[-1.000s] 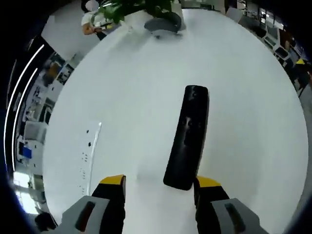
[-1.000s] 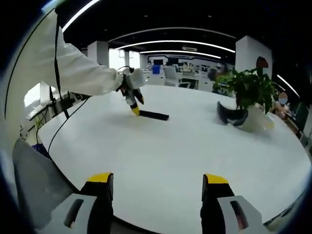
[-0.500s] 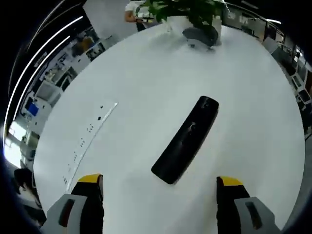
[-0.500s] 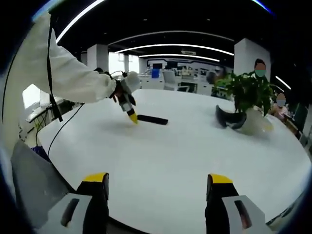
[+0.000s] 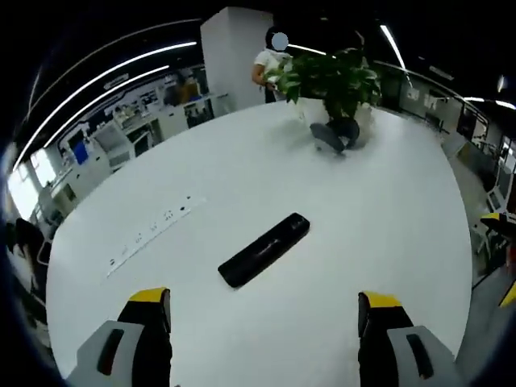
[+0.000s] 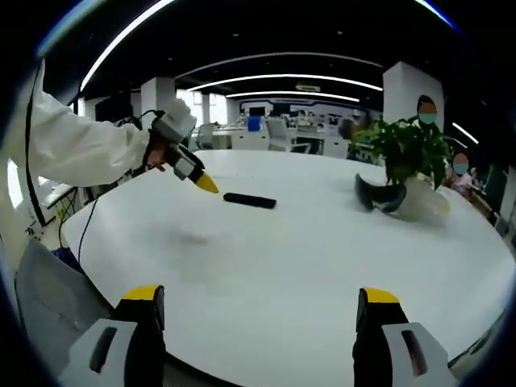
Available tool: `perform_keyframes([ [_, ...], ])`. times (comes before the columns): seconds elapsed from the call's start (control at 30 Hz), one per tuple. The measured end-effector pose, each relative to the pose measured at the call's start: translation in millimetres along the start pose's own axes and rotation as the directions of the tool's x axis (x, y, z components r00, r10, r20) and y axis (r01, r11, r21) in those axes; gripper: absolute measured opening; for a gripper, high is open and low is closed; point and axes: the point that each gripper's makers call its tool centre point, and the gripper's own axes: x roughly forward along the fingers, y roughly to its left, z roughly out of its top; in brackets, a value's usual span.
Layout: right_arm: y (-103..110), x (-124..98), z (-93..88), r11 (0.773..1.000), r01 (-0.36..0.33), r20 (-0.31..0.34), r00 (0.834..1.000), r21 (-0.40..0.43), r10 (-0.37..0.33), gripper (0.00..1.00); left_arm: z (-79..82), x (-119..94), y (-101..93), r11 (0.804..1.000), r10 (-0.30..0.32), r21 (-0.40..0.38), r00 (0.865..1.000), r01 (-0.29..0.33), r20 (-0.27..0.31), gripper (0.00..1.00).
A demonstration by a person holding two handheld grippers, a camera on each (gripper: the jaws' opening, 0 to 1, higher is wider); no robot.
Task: Press the specified remote control buttons in sequence, fully releasing each button before pressing the next.
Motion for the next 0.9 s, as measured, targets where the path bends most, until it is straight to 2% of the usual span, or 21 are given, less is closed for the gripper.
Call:
perform_keyframes([
  [0.13,1.5,0.8,-1.5,1.0,-0.004,-0.01,1.0,-0.004,0.004,0.99,-9.4,-28.3,-6.9,0.998,0.042,-0.04,0.998,-0.04,0.051,1.0],
  [0.23,3.4,1.3,-2.0,1.0,-0.014,-0.012,1.0,-0.008,0.014,0.99,-17.5,-55.9,-5.9,0.989,0.122,-0.1,0.986,-0.111,0.116,1.0],
  [0.4,-0.7,0.4,0.4,1.0,0.007,0.005,1.0,-0.009,-0.007,0.99,-40.6,-93.1,-16.6,0.979,0.167,-0.136,0.977,-0.15,0.129,1.0],
  [0.47,-1.7,0.4,0.5,1.0,0.012,0.008,1.0,-0.009,-0.012,0.99,-44.9,-109.8,-22.1,0.972,0.19,-0.168,0.966,-0.161,0.177,1.0],
  [0.5,-2.2,0.5,0.1,1.0,0.015,0.007,1.0,-0.009,-0.015,0.99,-48.7,-115.5,-25.3,0.971,0.192,-0.178,0.964,-0.16,0.183,1.0],
  [0.67,-7.7,-0.8,-0.1,0.999,0.039,0.013,0.999,0.011,-0.039,0.99,-79.5,-145.2,-37.7,0.956,0.229,-0.228,0.955,-0.184,0.191,1.0],
  [0.83,-10.0,-3.2,4.8,0.999,0.047,0.046,0.998,0.028,-0.048,0.99,-100.3,-175.1,-37.6,0.918,0.305,-0.326,0.927,-0.225,0.218,1.0],
  [0.87,-9.4,-3.6,6.4,0.999,0.045,0.055,0.997,0.026,-0.046,0.99,-103.7,-182.9,-35.3,0.907,0.343,-0.336,0.908,-0.254,0.24,1.0],
  [0.9,-8.8,-3.9,7.3,0.999,0.042,0.06,0.997,0.025,-0.043,0.99,-106.9,-186.8,-36.9,0.906,0.351,-0.333,0.902,-0.26,0.252,1.0],
])
